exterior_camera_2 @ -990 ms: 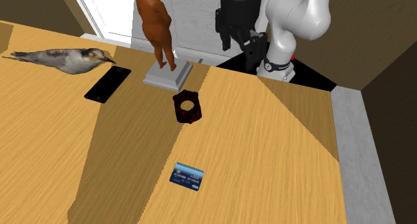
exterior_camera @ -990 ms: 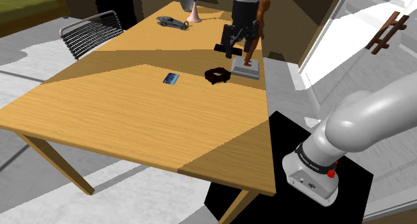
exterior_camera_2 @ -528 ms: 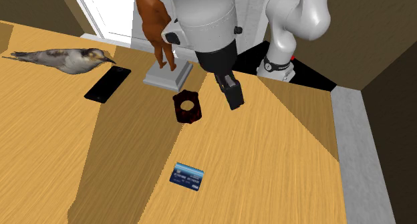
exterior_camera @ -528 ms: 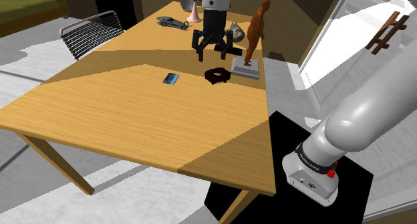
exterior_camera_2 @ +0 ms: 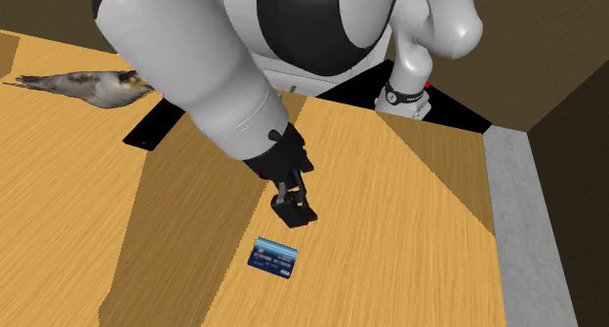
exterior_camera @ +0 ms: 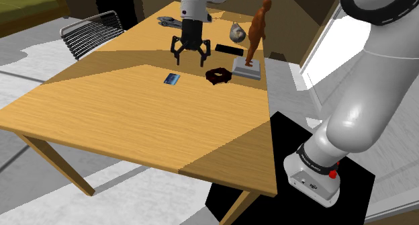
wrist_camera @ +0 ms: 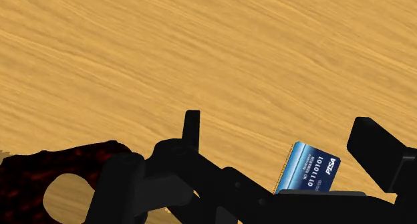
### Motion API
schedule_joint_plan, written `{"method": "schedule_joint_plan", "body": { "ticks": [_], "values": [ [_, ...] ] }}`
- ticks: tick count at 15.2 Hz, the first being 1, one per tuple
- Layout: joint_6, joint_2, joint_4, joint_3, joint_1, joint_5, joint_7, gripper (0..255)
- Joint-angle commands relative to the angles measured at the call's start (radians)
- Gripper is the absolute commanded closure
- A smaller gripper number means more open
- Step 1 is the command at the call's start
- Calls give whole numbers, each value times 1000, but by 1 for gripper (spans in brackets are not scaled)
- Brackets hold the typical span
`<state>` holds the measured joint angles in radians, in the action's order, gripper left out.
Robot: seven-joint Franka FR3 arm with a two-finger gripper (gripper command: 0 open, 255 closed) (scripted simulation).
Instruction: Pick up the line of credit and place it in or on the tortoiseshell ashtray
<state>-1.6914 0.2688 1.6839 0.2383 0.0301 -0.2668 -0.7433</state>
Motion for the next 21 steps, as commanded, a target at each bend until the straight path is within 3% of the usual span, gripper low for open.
{"method": "schedule_joint_plan", "body": {
  "ticks": [1,8,16,21],
  "values": [
    [4,89,-82,-4,-5,-25,-67,0],
    [30,402,-398,-25,-9,-116,-265,0],
    [-69,400,-302,-19,-28,-129,-256,0],
    [-69,400,-302,-19,-28,-129,-256,0]
  ]
}}
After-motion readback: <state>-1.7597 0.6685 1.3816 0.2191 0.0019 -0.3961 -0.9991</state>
